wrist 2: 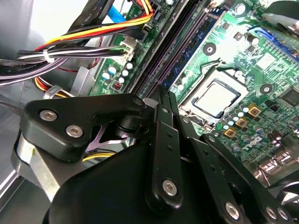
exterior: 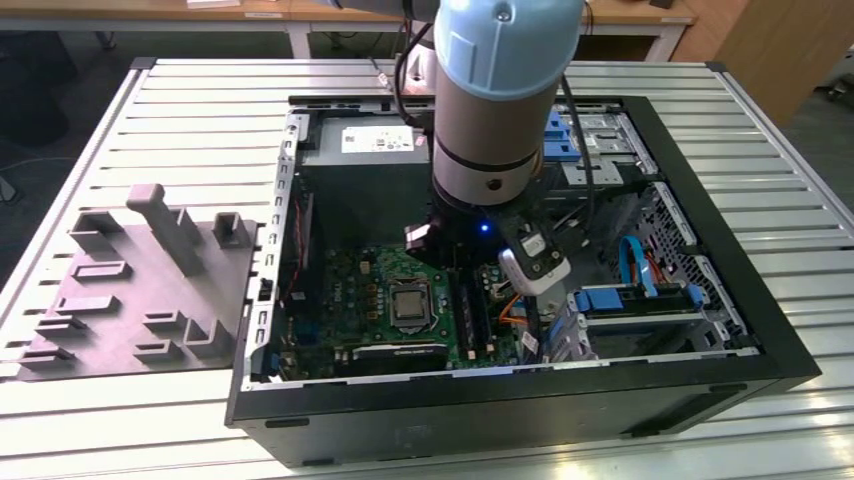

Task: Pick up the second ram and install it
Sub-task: 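Insert the second ram into the second slot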

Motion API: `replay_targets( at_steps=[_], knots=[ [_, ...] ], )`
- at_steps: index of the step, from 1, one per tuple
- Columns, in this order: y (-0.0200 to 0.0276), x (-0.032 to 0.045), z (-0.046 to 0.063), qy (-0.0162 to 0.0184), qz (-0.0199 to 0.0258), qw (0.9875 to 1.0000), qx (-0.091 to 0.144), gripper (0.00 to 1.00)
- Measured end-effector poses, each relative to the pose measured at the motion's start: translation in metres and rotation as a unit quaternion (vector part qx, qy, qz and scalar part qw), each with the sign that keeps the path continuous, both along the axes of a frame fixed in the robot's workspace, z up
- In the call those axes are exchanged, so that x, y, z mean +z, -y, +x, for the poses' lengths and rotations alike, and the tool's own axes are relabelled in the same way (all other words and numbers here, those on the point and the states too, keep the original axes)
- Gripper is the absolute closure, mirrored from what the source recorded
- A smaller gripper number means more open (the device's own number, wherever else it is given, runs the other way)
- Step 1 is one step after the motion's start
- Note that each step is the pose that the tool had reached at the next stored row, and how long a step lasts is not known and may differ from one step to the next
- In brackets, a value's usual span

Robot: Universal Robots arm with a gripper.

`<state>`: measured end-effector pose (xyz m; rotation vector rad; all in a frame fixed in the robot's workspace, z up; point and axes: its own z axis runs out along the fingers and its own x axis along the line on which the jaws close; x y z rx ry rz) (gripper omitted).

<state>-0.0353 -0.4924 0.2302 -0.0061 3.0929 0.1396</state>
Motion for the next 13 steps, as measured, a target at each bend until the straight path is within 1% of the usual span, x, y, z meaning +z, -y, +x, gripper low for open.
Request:
replay_targets(
  at_steps=[3, 9, 13],
  knots=[
    [0.0, -0.0014, 0.0, 0.0001, 0.0002, 1.0, 0.0, 0.89],
    [0.0, -0.0015, 0.0, 0.0, 0.0, 1.0, 0.0, 0.89],
    [0.0, -0.0017, 0.0, 0.0, 0.0004, 1.0, -0.008, 0.89]
  ],
)
